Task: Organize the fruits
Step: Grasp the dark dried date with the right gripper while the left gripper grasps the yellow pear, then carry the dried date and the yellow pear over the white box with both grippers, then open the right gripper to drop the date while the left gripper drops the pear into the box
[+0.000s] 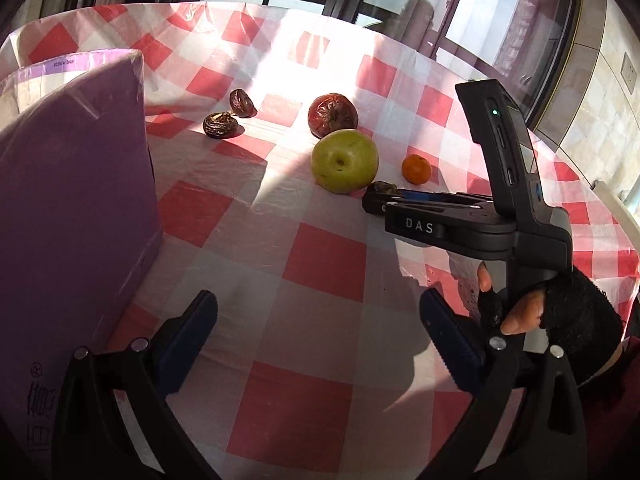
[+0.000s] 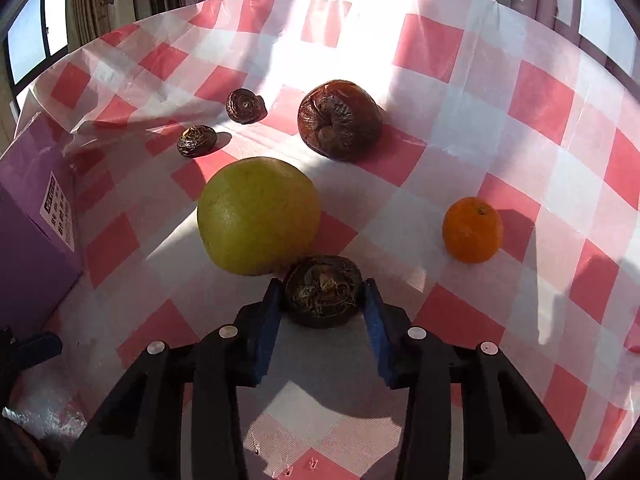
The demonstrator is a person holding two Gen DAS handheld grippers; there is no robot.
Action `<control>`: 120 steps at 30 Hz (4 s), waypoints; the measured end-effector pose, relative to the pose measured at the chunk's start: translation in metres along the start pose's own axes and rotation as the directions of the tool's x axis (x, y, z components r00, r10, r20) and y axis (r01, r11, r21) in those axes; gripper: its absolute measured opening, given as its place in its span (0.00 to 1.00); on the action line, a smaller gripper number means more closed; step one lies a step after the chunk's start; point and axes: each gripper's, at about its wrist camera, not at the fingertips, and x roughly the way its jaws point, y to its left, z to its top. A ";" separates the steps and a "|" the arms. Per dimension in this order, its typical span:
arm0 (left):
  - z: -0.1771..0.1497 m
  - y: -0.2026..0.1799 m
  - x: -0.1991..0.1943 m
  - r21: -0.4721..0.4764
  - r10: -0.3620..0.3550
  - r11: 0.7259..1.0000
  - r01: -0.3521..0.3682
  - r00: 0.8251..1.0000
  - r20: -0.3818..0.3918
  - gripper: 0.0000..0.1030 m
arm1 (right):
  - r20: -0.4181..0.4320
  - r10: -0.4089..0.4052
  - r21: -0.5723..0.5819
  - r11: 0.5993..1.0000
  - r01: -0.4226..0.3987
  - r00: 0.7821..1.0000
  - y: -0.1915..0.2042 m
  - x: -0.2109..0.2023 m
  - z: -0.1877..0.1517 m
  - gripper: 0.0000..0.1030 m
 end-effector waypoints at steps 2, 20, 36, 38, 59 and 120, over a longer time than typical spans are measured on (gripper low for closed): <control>0.006 0.001 0.005 -0.031 0.040 0.999 -0.040 0.999 0.009 0.98 | 0.034 -0.023 0.048 0.999 0.021 0.999 -0.009 -0.011 -0.007 0.39; 0.087 -0.054 0.130 0.054 0.121 0.992 -0.117 0.989 -0.090 0.76 | 0.286 -0.008 0.574 0.802 -0.164 0.958 -0.123 -0.061 -0.067 0.39; 0.096 -0.063 0.141 0.130 0.158 0.981 -0.145 0.983 -0.098 0.61 | 0.280 0.012 0.567 0.805 -0.176 0.960 -0.123 -0.057 -0.068 0.39; 0.096 -0.063 0.141 0.128 0.154 0.982 -0.142 0.983 -0.098 0.61 | 0.274 0.016 0.568 0.804 -0.175 0.962 -0.124 -0.056 -0.067 0.39; 0.035 -0.030 0.043 0.000 0.012 1.000 -0.012 0.999 -0.039 0.61 | 0.304 -0.007 0.613 0.767 -0.190 0.953 -0.091 -0.090 -0.100 0.39; 0.082 0.216 -0.006 0.288 0.215 0.955 -0.062 0.816 -0.537 0.62 | -0.344 -0.200 -0.720 0.684 -0.121 0.917 0.376 -0.060 -0.037 0.63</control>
